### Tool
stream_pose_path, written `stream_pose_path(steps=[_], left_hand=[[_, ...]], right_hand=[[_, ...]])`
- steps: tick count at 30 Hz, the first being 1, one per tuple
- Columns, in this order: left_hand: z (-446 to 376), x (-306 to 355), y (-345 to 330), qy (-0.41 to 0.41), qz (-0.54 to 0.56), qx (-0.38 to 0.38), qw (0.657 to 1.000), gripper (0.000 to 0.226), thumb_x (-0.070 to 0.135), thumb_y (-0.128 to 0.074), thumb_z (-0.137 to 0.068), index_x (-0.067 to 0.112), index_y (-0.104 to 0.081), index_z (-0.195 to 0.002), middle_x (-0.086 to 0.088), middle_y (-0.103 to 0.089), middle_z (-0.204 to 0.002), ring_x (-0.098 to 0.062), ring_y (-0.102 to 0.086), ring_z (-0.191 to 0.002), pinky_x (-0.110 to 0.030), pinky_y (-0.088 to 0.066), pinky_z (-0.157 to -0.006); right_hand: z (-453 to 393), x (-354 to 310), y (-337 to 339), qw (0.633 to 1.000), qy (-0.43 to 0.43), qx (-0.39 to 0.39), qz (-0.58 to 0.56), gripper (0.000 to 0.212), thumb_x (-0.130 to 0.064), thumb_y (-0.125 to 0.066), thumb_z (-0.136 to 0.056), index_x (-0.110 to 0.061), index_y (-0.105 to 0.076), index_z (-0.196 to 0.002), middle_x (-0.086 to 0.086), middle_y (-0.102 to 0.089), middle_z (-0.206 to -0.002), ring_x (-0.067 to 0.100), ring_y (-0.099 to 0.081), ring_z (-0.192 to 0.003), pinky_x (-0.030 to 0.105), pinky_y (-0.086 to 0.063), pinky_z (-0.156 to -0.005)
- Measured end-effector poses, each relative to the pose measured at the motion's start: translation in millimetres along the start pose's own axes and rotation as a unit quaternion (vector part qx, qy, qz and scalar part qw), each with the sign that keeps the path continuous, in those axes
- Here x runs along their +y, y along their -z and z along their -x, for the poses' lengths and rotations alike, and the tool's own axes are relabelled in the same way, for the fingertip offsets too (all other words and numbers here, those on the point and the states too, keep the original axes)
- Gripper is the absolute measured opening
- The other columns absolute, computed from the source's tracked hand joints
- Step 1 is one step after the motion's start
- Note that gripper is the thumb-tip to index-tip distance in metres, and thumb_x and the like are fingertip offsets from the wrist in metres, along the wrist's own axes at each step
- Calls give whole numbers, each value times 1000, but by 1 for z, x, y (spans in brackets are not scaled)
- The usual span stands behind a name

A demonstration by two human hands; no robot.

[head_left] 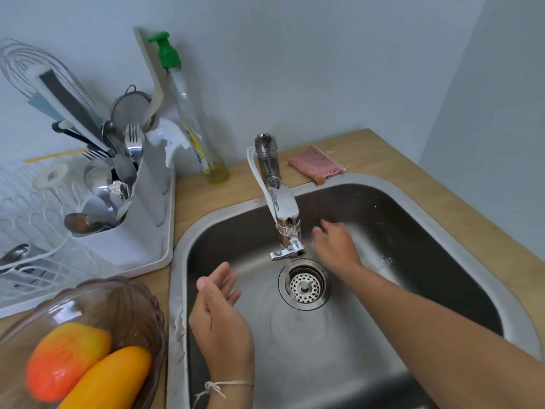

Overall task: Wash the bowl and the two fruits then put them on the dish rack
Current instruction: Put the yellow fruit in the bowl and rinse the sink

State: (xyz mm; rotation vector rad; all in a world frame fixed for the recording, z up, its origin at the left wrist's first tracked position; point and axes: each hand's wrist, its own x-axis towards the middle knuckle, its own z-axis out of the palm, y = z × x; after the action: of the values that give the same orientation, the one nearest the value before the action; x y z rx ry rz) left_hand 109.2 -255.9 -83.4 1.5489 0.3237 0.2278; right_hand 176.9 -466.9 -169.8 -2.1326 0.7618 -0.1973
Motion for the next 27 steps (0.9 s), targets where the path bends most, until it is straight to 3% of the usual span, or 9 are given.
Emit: stream_pose_path(steps=[3,6,9,11,15,17,19,23,27], left_hand=[[0,-1,-1,-9,-9,-16,1000,43,43,-26,-106,30,-68,-105,3,-72,-113,-14,-67,-106,-42,-53,-98],[0,-2,-4,-11,-12,-24,1000,43,41,-26,-106,32,-68,-101,4,-72,-110,-14,-68,-104,-41,-55,-95],[2,-1,-6,-13,-14,-30,999,44,41,-26,-106,30,-68,-100,6,-72,-108,-13,-69,-102,-40,-56,-92],[2,-1,-6,-13,-16,-33,999,46,42,-25,-105,28,-68,-101,7,-72,-107,-12,-69,-101,-39,-56,-91],[4,1,-5,-5,-10,-37,999,47,44,-25,-104,27,-69,-98,8,-72,-104,-13,-70,-99,-38,-57,-88],[4,0,-5,-3,-7,-38,999,49,43,-26,-105,24,-70,-99,6,-73,-103,-14,-71,-98,-39,-57,-87],[3,0,-4,-4,-7,-40,999,50,44,-26,-105,22,-70,-99,6,-74,-101,-13,-72,-96,-38,-58,-85],[3,-2,-3,-9,-14,-46,999,52,44,-25,-105,22,-71,-96,4,-75,-95,-10,-73,-89,-38,-59,-81],[6,-4,-5,-9,-24,-54,998,55,49,-25,-101,20,-71,-94,4,-75,-89,-11,-73,-85,-34,-57,-75]], right_hand=[[10,26,-20,969,29,45,242,66,-45,-24,-97,2,-41,-141,29,-38,-148,40,-33,-139,50,-27,-118],[20,31,-44,945,77,-61,311,79,-53,-23,-97,-2,-15,-156,29,2,-164,40,8,-153,52,6,-122],[25,41,-50,887,282,-140,337,76,-53,-22,-95,-6,-29,-154,21,-13,-166,34,-1,-155,54,-3,-124],[25,48,-44,864,338,-153,340,70,-51,-24,-95,-10,-34,-152,12,-30,-162,28,-17,-153,51,-12,-123],[21,51,-28,933,175,-34,313,72,-53,-14,-99,-11,-19,-159,7,-12,-168,23,-6,-155,45,-8,-126],[19,52,-24,944,119,-21,308,76,-55,-14,-100,-9,-15,-159,9,-5,-168,25,-1,-156,45,-4,-126],[19,51,-24,937,169,-58,300,77,-57,-18,-99,-8,-20,-158,12,-8,-168,29,-5,-155,44,-6,-126],[26,51,-32,865,347,-158,327,66,-54,-28,-98,-11,-43,-145,10,-38,-156,29,-31,-145,44,-22,-121],[25,53,-22,943,89,-29,321,78,-57,-15,-99,-8,-13,-159,13,-6,-168,26,-3,-155,47,-4,-125]])
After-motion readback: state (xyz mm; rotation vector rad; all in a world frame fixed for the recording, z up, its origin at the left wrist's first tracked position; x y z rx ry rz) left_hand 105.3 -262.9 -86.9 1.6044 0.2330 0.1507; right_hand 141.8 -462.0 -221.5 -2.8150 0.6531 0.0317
